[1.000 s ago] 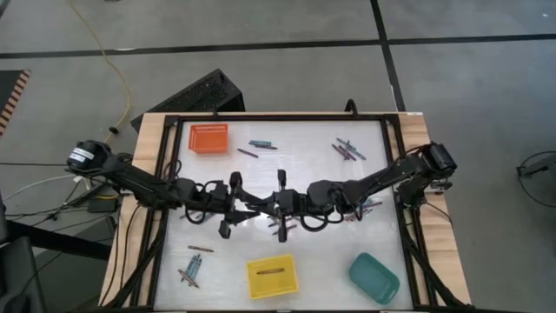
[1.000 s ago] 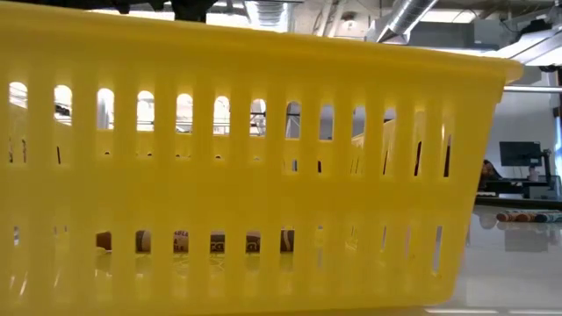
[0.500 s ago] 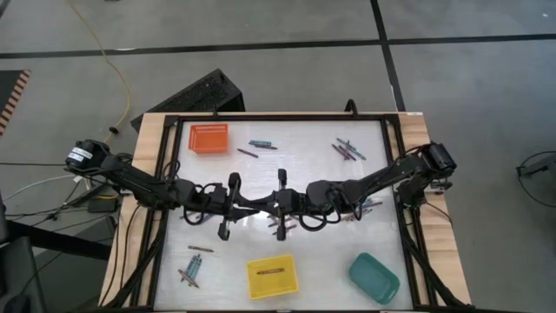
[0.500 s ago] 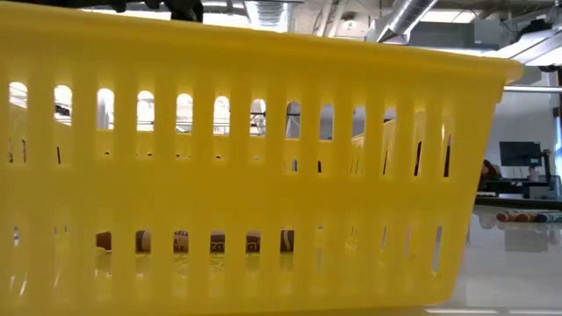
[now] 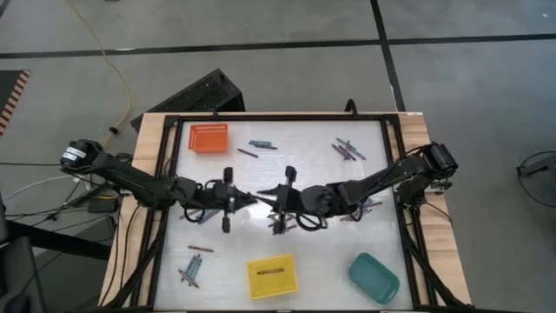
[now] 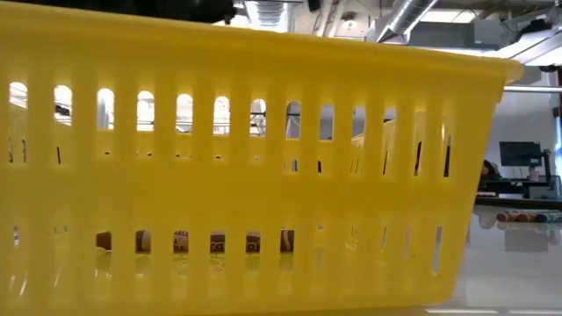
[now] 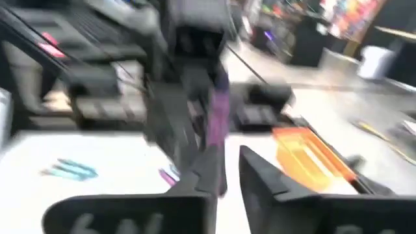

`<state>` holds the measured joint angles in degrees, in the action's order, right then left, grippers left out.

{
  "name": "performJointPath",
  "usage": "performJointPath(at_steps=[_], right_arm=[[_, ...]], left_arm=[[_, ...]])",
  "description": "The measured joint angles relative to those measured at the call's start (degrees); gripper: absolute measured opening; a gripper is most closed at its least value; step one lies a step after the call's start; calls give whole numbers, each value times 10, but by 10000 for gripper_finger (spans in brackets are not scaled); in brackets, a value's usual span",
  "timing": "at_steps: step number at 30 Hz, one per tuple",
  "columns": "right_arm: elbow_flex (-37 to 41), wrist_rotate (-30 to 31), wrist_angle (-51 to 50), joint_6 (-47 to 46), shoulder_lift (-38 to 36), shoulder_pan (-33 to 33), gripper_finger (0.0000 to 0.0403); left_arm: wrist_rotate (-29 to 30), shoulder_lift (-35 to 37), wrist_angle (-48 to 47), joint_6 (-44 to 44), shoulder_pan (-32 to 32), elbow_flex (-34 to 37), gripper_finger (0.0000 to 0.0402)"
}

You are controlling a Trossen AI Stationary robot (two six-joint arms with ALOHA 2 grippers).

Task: Sort crayons
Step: Put the purple crayon into the orange bin

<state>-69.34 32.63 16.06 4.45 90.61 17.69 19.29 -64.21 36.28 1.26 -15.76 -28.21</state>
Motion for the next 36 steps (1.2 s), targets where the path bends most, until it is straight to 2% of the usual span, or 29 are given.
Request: performJointPath(at_steps=[5,7,10,14,18,23,28,36], right_arm=[[0,22,-102,-59,0,-3,162],[0,22,-144,-85,0,-4,191],[0,21,-193,-117,0,-4,218],[0,17,-218,-135,0,-4,225],[0,2,-212,-135,0,-5,218],[0,-20,-216,-137,0,-4,207],[0,-29,-220,-142,0,4,198],[1,-28,-241,-153,0,11,191]], left_arm=[[116,111,-228,0,50,0,2],[138,158,-317,7,91,-1,2],[121,211,-446,7,185,-1,2],[13,234,-555,-13,344,-21,2],[-59,202,-614,-40,480,-47,3],[-133,130,-628,-86,589,-68,9],[-141,33,-624,-142,636,-94,11],[-123,-106,-667,-211,660,-183,13]])
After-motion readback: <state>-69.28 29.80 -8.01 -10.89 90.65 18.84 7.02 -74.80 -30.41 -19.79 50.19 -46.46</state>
